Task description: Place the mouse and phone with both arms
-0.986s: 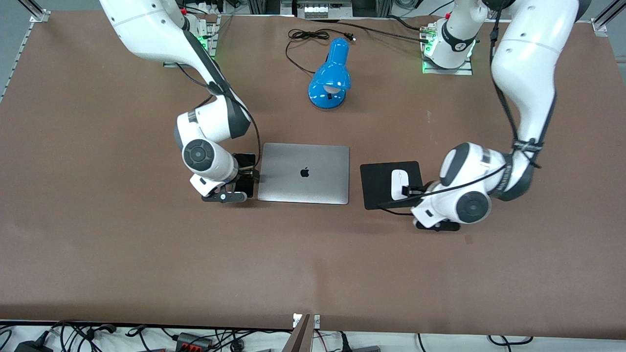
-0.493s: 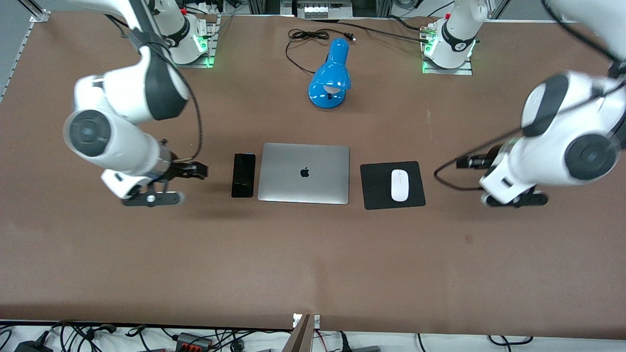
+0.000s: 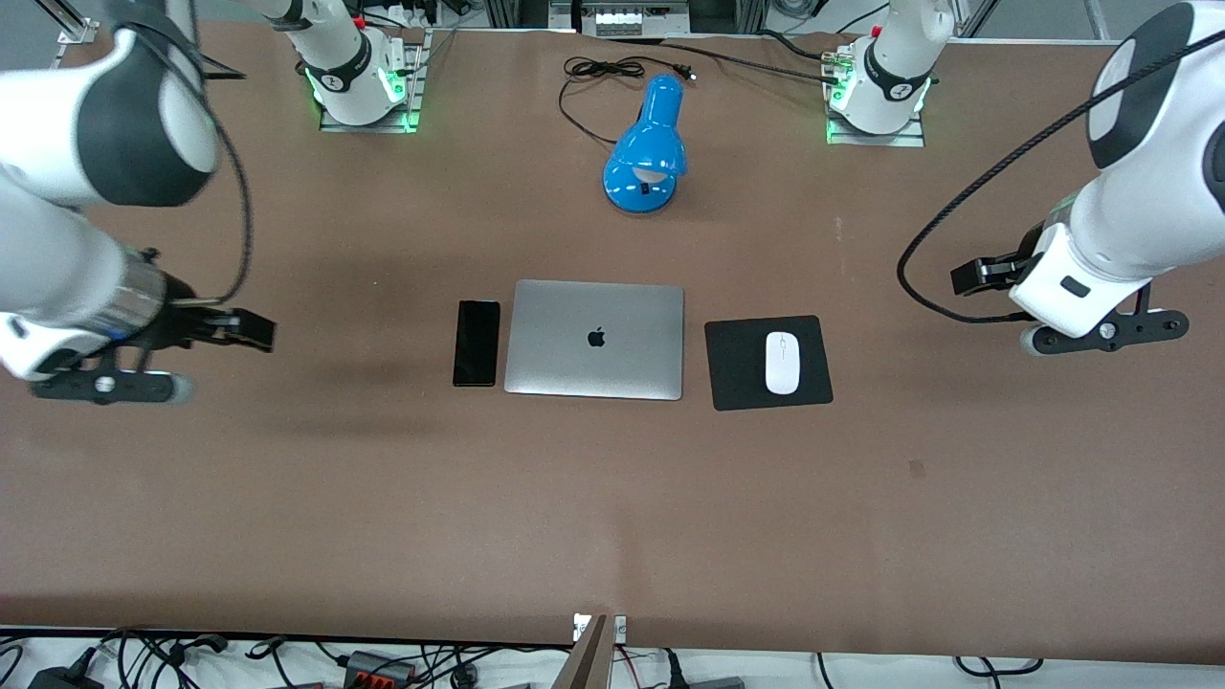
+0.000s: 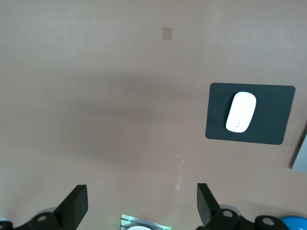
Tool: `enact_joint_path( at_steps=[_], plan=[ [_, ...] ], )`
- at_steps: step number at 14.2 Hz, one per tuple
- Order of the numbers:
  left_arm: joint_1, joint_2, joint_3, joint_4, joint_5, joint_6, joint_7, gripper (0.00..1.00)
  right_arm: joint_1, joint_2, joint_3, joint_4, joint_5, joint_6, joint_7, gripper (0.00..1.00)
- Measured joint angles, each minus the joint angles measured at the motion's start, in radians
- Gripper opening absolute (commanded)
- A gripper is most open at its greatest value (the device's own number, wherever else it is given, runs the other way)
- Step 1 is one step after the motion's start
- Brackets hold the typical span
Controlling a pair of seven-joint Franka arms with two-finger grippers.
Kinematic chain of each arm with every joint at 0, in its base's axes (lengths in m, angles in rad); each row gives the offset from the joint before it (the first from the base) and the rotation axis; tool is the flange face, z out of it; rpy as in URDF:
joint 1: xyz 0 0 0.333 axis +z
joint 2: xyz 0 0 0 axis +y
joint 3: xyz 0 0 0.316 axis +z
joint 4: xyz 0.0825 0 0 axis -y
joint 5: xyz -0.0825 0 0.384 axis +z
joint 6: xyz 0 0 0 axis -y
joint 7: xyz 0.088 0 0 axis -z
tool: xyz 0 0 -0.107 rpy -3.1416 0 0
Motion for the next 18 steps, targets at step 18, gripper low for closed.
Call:
enact_joint_path(
  at_steps=[18],
  plan=[
    [-0.025, -0.234, 0.065, -0.309, -0.141, 0.246, -0.039, 1.0, -0.282, -0.243, 0.225, -0.314, -0.088, 0.16, -0.135, 1.0]
  ],
)
